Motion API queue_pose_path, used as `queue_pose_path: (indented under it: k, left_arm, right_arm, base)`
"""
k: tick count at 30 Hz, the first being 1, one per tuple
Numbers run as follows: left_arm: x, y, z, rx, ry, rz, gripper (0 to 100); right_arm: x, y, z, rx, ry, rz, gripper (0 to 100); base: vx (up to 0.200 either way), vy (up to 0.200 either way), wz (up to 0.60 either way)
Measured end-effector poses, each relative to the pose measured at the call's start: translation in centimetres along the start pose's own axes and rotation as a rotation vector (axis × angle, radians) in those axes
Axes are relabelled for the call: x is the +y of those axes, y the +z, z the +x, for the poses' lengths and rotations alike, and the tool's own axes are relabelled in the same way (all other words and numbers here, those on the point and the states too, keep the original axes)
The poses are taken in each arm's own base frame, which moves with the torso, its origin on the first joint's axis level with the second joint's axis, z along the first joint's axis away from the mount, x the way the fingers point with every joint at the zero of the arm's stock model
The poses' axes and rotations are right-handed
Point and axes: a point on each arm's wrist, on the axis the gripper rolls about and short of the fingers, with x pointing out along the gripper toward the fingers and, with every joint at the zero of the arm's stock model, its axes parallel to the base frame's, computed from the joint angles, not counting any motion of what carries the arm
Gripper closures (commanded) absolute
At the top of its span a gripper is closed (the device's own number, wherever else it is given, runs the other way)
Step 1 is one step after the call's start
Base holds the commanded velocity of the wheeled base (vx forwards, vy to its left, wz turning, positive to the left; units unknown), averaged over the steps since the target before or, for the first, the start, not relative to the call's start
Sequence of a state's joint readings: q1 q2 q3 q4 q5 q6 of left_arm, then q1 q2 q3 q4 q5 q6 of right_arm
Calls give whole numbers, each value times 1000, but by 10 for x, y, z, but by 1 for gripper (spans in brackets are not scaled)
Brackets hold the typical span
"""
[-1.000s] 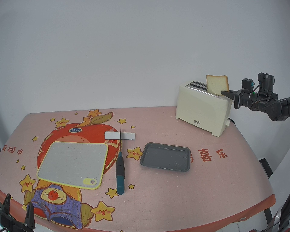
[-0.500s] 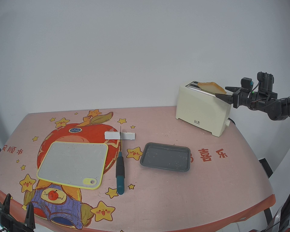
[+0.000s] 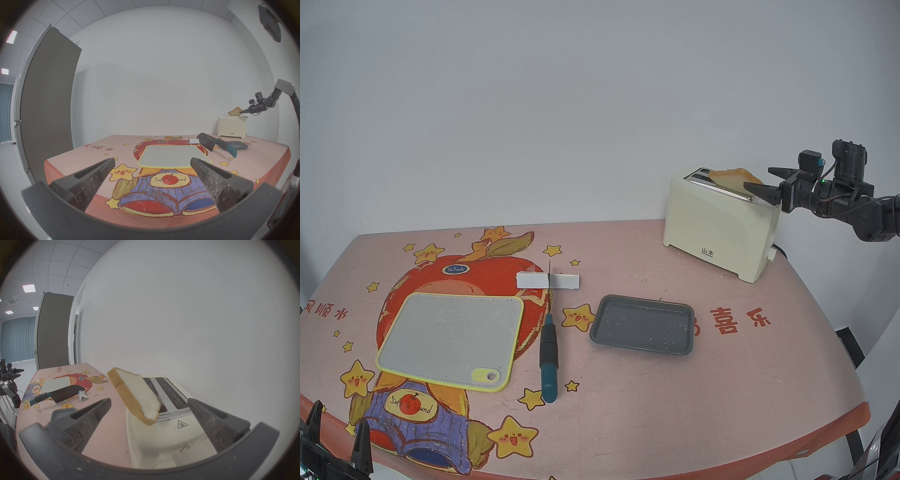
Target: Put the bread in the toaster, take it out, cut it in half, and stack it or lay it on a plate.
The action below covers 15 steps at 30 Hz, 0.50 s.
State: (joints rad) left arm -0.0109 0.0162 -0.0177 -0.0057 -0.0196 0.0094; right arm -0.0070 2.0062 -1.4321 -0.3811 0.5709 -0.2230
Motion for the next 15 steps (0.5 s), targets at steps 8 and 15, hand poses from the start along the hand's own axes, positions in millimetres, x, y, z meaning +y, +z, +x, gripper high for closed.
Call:
queue_pose_path:
  k: [8,15]
  left_arm:
    - [0,0,0,0,0,0,0]
    - [0,0,0,0,0,0,0]
  right_arm:
    - [0,10,8,-17,-10,-16,0]
    - [2,10,19,-21,-17,-22,0]
  base:
    - [0,0,0]
    - [0,0,0]
